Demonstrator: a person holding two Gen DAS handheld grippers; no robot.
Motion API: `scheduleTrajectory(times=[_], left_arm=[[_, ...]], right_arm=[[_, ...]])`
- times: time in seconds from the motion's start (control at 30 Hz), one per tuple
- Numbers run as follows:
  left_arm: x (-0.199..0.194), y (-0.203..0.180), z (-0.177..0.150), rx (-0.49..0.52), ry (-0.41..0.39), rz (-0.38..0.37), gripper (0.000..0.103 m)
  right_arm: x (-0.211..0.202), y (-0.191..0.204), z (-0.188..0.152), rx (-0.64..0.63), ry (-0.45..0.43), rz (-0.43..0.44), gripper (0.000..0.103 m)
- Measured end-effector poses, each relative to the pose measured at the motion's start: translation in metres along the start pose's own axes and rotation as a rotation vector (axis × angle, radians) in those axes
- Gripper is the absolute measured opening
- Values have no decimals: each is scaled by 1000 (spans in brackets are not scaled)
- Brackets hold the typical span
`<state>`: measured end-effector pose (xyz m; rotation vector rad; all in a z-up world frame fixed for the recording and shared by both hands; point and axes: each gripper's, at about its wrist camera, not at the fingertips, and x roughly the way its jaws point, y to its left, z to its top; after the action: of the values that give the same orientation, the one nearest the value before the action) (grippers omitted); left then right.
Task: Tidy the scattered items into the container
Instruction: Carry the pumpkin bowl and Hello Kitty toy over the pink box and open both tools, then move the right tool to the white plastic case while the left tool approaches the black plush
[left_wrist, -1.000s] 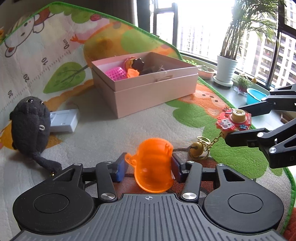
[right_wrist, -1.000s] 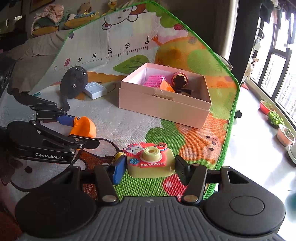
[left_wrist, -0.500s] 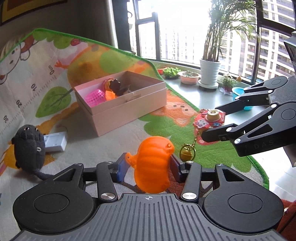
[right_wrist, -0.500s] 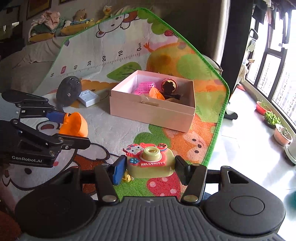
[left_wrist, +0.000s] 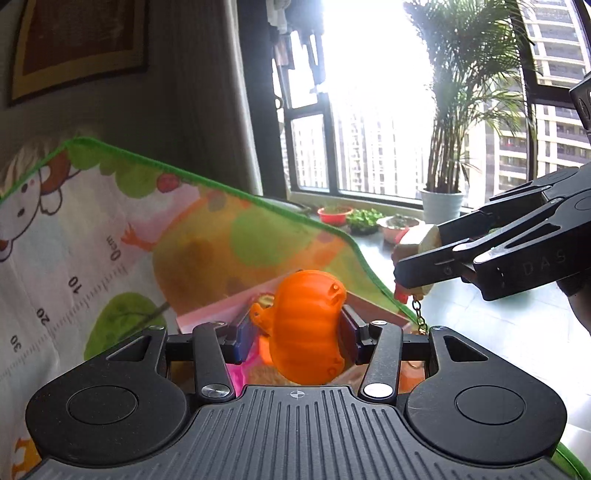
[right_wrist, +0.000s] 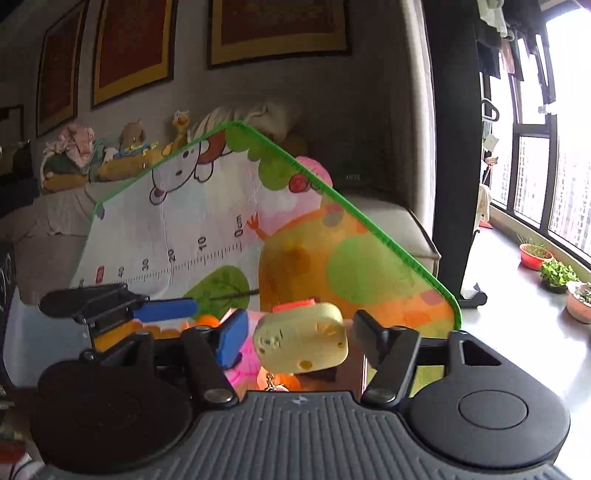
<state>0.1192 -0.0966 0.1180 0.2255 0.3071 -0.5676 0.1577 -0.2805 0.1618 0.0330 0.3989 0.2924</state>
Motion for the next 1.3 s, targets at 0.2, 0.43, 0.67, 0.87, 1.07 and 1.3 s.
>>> scheduleTrajectory(times=[0.2,0.43,0.67,0.87,1.07,1.3], left_arm=[[37,18,-11,-36,47,14,88],[-17,28,-59,-148,103,-24,95],[-57,37,-98,-216,165,98,97],[-91,63,-120,-297,166,173,97],[-120,66,-136,-293,194,172,100],[-138,78,-150,-351,200,155,100]], right_arm=[[36,-26,-16,91,-1,-14,103],[54,-4,-45,7,79,-46,103],[59,98,-56,-345,129,34,59],[69,180,-73,-515,213,231,59],[97,232,-99,-645,305,272,59],[139,236,-107,-555,413,270,59]])
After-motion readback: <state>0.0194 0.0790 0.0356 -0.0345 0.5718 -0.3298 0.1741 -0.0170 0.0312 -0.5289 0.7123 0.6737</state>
